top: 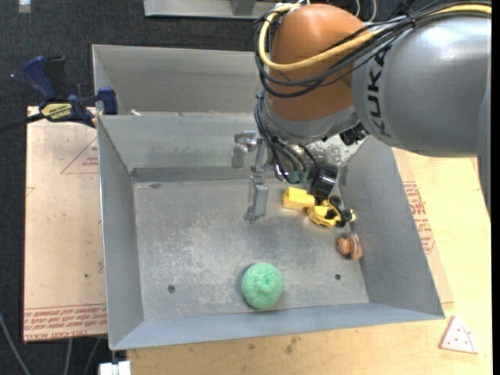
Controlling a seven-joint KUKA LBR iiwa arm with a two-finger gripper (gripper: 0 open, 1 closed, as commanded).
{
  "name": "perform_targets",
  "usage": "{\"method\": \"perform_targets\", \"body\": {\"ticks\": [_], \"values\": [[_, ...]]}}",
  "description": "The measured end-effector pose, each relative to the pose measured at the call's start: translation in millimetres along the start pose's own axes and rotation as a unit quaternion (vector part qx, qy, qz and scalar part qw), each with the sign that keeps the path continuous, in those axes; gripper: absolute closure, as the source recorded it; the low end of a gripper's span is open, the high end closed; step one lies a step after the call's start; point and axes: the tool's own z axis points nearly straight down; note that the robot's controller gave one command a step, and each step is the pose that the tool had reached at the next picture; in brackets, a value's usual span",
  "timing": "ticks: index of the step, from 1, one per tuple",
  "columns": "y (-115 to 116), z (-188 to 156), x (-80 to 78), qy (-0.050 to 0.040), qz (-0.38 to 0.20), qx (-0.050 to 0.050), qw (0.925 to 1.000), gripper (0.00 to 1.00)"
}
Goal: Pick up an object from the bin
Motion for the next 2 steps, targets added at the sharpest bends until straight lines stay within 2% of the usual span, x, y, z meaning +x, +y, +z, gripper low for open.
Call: {"method": "perform_targets", "body": {"ticks": [1, 2], "values": [[-1, -5, -1.1, -0.0039, 0.001, -0.001, 1.0000, 0.00], [2, -6, 38.9, -0.0036, 0.018, 0.000, 0.9998, 0.00]]}}
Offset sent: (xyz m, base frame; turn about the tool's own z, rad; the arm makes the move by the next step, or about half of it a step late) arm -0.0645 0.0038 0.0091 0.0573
